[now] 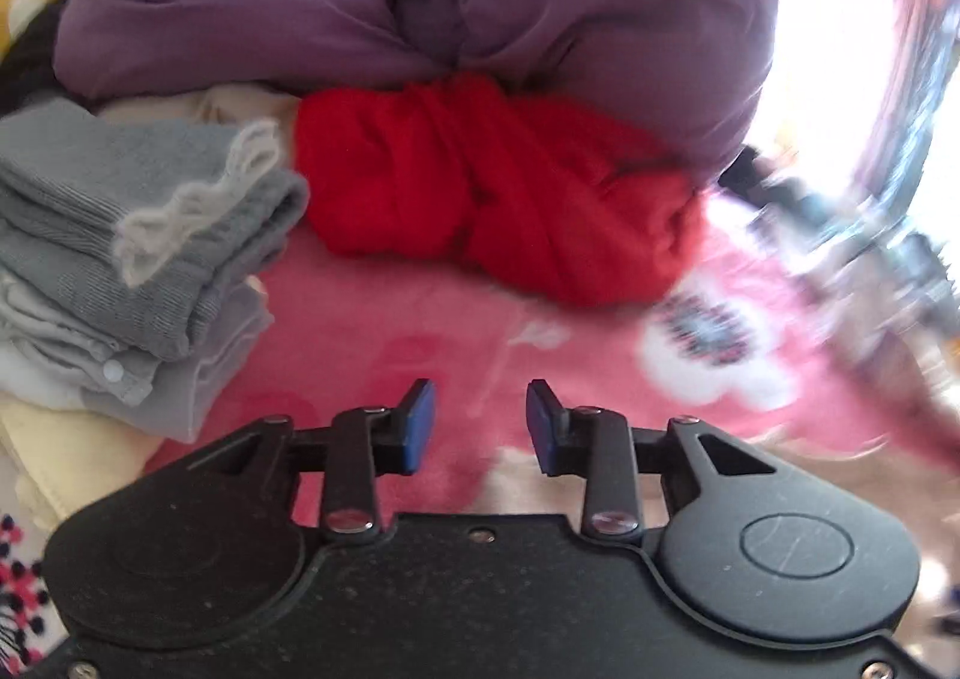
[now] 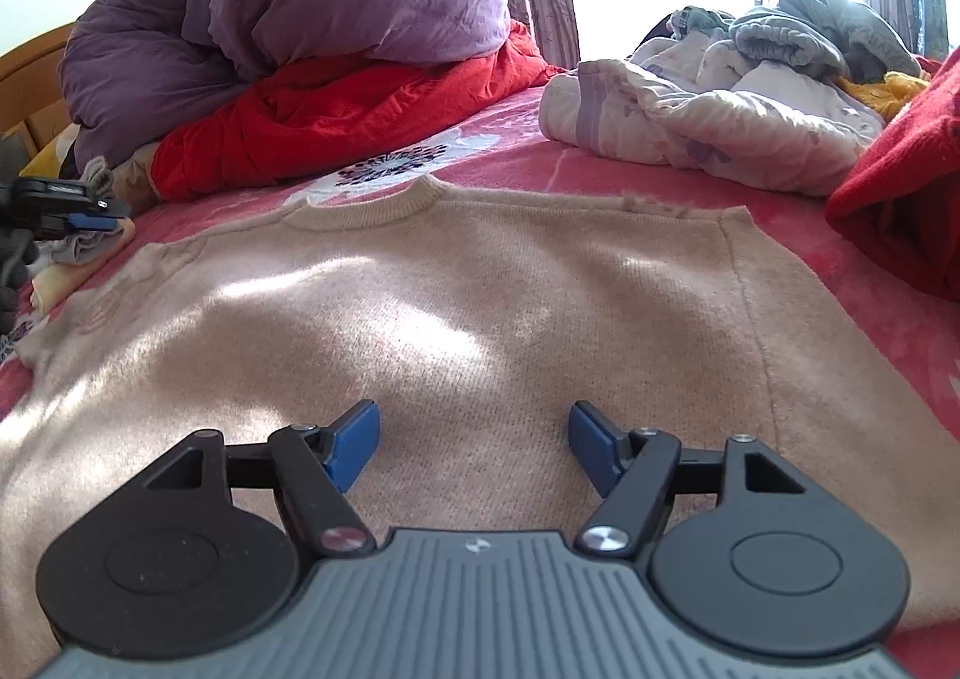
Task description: Fold clothes
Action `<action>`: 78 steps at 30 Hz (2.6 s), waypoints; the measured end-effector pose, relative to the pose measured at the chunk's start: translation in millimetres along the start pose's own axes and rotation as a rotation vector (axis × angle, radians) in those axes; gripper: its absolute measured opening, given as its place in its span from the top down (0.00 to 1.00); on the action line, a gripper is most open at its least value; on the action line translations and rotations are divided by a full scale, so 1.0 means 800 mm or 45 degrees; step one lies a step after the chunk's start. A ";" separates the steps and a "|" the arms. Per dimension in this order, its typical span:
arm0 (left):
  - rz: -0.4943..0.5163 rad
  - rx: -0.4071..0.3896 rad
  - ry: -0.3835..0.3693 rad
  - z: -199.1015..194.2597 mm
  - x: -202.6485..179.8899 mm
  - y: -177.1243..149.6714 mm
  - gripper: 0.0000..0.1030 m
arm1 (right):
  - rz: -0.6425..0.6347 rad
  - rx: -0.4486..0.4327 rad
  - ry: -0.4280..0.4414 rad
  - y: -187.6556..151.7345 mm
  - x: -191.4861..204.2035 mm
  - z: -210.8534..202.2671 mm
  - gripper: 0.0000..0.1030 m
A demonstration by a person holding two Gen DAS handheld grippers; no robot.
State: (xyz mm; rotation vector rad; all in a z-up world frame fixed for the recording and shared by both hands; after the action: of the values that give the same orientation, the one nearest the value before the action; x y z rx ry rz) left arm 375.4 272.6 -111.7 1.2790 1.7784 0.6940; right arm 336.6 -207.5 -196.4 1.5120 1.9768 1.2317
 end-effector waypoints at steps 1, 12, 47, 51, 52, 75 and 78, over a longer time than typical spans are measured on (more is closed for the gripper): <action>-0.049 0.036 -0.075 0.002 -0.002 -0.004 0.70 | 0.000 0.000 0.001 0.000 0.000 0.000 0.32; -0.362 0.130 -0.152 0.039 0.020 -0.017 0.63 | 0.066 -0.017 0.019 0.007 -0.005 -0.002 0.32; 0.386 0.224 -0.356 0.059 -0.230 -0.103 0.60 | -0.258 0.086 -0.277 0.105 -0.105 0.068 0.76; 0.357 0.212 -0.306 0.062 -0.209 -0.093 0.60 | -0.124 0.164 -0.302 0.106 -0.139 0.111 0.77; 0.330 0.205 -0.304 0.062 -0.201 -0.087 0.60 | -0.060 0.162 -0.288 0.110 -0.143 0.109 0.77; 0.260 0.299 -0.298 0.125 -0.197 -0.081 0.58 | -0.089 0.134 0.027 0.152 0.024 0.199 0.94; 0.319 0.277 -0.254 0.115 -0.203 -0.086 0.59 | -0.057 0.155 -0.016 0.149 0.014 0.198 0.83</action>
State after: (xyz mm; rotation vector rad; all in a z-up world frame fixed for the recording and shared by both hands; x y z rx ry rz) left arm 444.7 94.2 -165.9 1.6778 1.5778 0.4970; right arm 516.9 -126.0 -185.9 1.5192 2.0995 1.0995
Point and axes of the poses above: each gripper's, at about its wrist camera, not at the fingertips, and z roughly the way its jaws point, x to its left, y to its top, the point moved 8 cm from there along z, roughly the way its jaws point, and after that the axes turned 2 degrees about -x, right-handed, at the moved point
